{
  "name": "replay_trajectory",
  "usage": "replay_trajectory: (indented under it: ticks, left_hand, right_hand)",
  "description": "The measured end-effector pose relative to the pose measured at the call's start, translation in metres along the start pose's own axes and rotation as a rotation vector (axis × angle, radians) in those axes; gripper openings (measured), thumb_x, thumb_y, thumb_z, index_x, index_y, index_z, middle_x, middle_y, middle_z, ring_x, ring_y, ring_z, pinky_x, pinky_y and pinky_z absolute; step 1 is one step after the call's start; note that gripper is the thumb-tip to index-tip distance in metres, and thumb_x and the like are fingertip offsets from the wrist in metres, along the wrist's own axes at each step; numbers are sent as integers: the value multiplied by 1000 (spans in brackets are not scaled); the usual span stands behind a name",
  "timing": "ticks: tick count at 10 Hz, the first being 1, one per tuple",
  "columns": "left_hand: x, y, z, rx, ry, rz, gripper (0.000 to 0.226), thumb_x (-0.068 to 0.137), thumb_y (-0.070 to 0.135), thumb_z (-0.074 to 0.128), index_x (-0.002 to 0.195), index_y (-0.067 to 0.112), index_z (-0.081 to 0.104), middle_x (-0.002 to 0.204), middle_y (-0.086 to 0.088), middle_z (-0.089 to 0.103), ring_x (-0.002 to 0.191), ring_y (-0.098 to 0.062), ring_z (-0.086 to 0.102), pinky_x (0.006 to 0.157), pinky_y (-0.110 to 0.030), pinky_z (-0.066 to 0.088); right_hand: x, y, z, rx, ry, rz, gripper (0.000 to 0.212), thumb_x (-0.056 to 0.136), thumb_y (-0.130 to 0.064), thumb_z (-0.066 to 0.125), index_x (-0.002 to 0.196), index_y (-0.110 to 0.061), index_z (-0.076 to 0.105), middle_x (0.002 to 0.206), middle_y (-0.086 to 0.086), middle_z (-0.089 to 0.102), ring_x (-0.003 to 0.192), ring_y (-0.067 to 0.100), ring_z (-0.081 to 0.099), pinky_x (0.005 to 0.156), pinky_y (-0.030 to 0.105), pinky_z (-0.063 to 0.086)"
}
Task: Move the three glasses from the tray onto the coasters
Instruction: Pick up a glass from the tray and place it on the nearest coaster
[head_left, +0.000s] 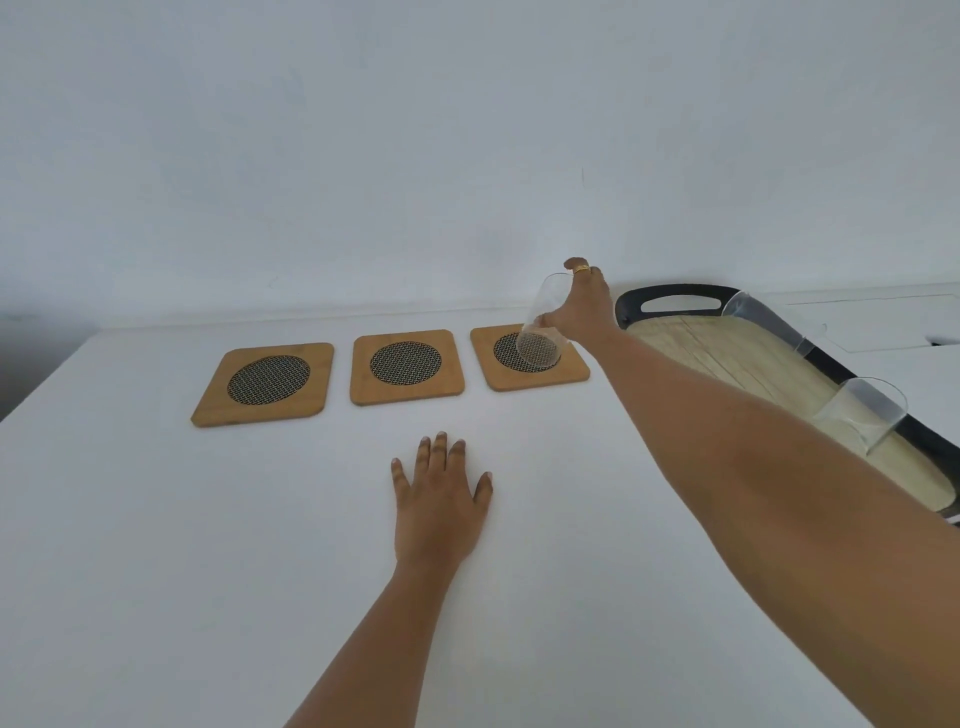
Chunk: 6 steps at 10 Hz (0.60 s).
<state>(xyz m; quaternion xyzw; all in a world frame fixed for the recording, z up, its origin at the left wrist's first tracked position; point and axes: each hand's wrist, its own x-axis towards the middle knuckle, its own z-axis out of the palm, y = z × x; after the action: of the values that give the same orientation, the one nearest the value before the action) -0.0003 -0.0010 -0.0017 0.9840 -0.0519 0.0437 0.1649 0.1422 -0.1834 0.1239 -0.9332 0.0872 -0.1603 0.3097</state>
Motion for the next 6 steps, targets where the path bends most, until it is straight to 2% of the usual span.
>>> replay_trajectory:
  ticks: [2, 3, 4, 5, 6]
  left_hand:
    - [-1, 1, -1, 15, 10, 1, 58, 96, 47, 27, 146, 18, 21, 158, -2, 18, 147, -18, 8, 119, -48, 4]
    - [-2, 1, -1, 11, 6, -1, 58, 96, 47, 27, 146, 19, 21, 158, -2, 18, 147, -18, 8, 119, -48, 4]
    - [-2, 1, -1, 12, 9, -4, 58, 96, 48, 27, 146, 19, 21, 158, -2, 18, 147, -17, 8, 119, -48, 4]
    - [-2, 1, 0, 17, 8, 0, 58, 96, 48, 26, 146, 19, 21, 158, -2, 17, 147, -17, 8, 119, -48, 4]
    - [-2, 1, -1, 16, 6, -3, 59, 95, 48, 26, 146, 19, 20, 158, -2, 18, 147, -17, 8, 119, -48, 4]
  right_hand:
    - [8, 0, 20, 63, -1, -74, 66, 73, -9, 77, 127, 0, 41, 133, 16, 49, 124, 31, 46, 95, 33, 38]
    - [13, 1, 28, 57, -40, -133, 61, 79, -12, 72, 131, -2, 42, 144, 14, 39, 133, 28, 38, 103, 31, 33]
    - [13, 4, 37, -10, -27, -131, 60, 86, -22, 65, 138, -9, 39, 153, 13, 19, 140, 27, 25, 107, 38, 35]
    - [9, 6, 42, -155, 11, -149, 63, 84, -25, 62, 140, -12, 37, 148, 13, 23, 133, 31, 29, 96, 40, 44]
    - [9, 8, 42, -167, -13, -167, 63, 86, -20, 59, 143, -12, 33, 149, 13, 22, 131, 33, 33, 98, 39, 42]
